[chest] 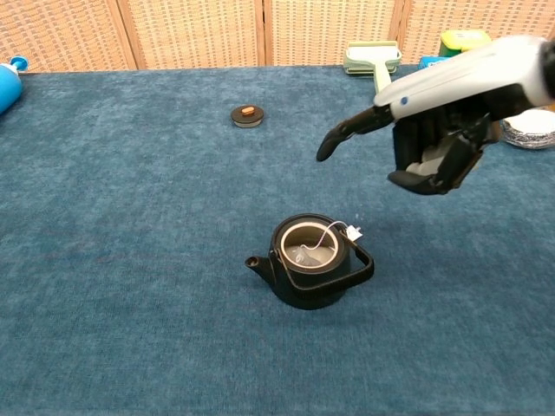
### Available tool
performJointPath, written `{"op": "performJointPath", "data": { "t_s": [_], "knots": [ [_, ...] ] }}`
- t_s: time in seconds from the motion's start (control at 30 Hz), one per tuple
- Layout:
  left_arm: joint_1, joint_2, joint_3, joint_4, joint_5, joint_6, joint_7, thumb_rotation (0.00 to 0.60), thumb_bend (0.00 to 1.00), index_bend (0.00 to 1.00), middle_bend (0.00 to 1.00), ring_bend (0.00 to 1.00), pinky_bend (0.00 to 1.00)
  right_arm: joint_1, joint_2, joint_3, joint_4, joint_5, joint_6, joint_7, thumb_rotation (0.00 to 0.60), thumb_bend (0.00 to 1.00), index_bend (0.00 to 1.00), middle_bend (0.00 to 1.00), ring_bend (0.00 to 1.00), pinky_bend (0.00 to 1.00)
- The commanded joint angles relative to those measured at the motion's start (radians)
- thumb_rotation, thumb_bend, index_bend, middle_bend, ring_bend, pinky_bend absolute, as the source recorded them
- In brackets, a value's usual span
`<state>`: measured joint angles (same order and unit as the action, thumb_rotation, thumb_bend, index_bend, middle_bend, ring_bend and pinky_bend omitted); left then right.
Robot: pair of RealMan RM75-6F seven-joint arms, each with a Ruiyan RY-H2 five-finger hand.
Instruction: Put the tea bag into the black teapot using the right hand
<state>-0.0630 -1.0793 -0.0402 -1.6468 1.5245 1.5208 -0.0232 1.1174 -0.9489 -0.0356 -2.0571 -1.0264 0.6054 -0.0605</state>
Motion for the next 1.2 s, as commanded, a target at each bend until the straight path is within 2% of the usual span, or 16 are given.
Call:
{"op": "performJointPath", "data": {
  "t_s": [0.03, 0.2, 0.43, 0.6, 0.73, 1.0, 1.07, 1.2],
  "knots": [
    [-0.003, -0.004, 0.001, -0.001, -0.006, -0.009, 0.005, 0.6, 0.26, 0.3, 0.23, 0.12, 0.11, -0.058, 0.027, 0.004, 0.01, -0.053, 0.035, 0.042, 0.6, 0.68, 0.06, 0.72, 0.8, 0.86],
    [-0.009, -0.015, 0.001, 0.001, -0.014, -0.023, 0.014, 0.6, 0.26, 0.3, 0.23, 0.12, 0.11, -0.156, 0.035, -0.001, 0.055, -0.133, 0.108, 0.103, 0.6, 0.68, 0.06, 0.59, 0.67, 0.75],
    [-0.018, -0.042, 0.0, 0.017, -0.038, -0.051, 0.018, 0.6, 0.26, 0.3, 0.23, 0.12, 0.11, -0.298, 0.023, -0.021, 0.14, -0.213, 0.233, 0.165, 0.6, 0.68, 0.12, 0.48, 0.56, 0.62],
    [-0.026, -0.066, -0.005, 0.028, -0.047, -0.061, 0.025, 0.6, 0.26, 0.3, 0.23, 0.12, 0.11, -0.423, -0.05, -0.012, 0.225, -0.219, 0.433, 0.123, 0.6, 0.66, 0.16, 0.45, 0.52, 0.58],
    [-0.038, -0.085, -0.008, 0.037, -0.047, -0.074, 0.03, 0.6, 0.26, 0.21, 0.23, 0.12, 0.11, -0.519, -0.128, 0.006, 0.286, -0.219, 0.603, 0.067, 0.6, 0.63, 0.19, 0.44, 0.49, 0.54],
    [-0.046, -0.129, -0.015, 0.053, -0.043, -0.064, 0.051, 0.6, 0.26, 0.18, 0.2, 0.12, 0.11, -0.679, -0.232, 0.03, 0.402, -0.182, 0.826, -0.02, 0.6, 0.63, 0.21, 0.41, 0.44, 0.47],
    [-0.041, -0.146, -0.013, 0.054, -0.047, -0.058, 0.066, 0.6, 0.26, 0.18, 0.2, 0.12, 0.11, -0.746, -0.269, 0.04, 0.441, -0.163, 0.914, -0.026, 0.6, 0.63, 0.21, 0.41, 0.44, 0.47],
    [-0.039, -0.166, -0.015, 0.061, -0.055, -0.054, 0.072, 0.6, 0.26, 0.18, 0.2, 0.12, 0.11, -0.792, -0.305, 0.05, 0.479, -0.171, 0.959, -0.026, 0.6, 0.63, 0.22, 0.41, 0.44, 0.46]
  ]
}}
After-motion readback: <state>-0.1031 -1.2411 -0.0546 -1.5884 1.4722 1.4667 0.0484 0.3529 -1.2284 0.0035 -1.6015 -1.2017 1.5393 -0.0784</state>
